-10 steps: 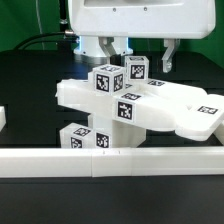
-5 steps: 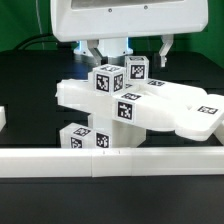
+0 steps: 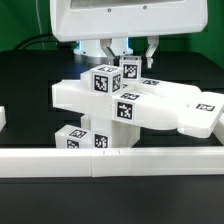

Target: Assemble chair

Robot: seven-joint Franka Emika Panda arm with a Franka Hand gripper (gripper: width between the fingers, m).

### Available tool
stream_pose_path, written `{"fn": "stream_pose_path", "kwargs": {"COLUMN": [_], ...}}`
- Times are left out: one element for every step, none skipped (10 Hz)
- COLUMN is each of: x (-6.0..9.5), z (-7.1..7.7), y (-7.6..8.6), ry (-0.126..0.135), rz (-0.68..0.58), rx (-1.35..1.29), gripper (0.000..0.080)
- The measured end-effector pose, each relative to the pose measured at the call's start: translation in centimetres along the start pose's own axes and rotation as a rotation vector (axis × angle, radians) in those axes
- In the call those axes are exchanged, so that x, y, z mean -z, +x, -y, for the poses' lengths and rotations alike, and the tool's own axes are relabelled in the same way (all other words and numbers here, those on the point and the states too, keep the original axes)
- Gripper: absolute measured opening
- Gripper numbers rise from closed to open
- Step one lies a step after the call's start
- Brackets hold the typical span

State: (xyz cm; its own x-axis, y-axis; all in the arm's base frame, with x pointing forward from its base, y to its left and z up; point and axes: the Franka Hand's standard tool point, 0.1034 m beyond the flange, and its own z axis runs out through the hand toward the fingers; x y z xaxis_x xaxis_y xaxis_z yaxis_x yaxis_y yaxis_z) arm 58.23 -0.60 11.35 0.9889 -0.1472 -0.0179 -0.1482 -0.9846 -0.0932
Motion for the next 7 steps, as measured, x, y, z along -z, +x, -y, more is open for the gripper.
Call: {"fn": "stream_pose_path", "kwargs": {"x": [0.00,0.01,0.02,0.01,0.02,0.02,0.04], "z": [0.02,0.02,-0.03,-0.11,-0.04,-0.10,-0.04], "y": [0.00,0.02,0.03,0.00,0.02,0.12,0.26], "ry": [0.001,0.001,0.002,0.003,0.005,0.008,0.013], "rz": [0.000,-0.001,-0.010,-0.024,-0.039,-0.052,-0.061], "rx": [-0.054,-0.155,-0.278,-0.401,-0.525,-0.593,-0.698], "gripper": [0.0284,0.0284,0.0284,0.0284,0.0284,0.0284,0.0284]}}
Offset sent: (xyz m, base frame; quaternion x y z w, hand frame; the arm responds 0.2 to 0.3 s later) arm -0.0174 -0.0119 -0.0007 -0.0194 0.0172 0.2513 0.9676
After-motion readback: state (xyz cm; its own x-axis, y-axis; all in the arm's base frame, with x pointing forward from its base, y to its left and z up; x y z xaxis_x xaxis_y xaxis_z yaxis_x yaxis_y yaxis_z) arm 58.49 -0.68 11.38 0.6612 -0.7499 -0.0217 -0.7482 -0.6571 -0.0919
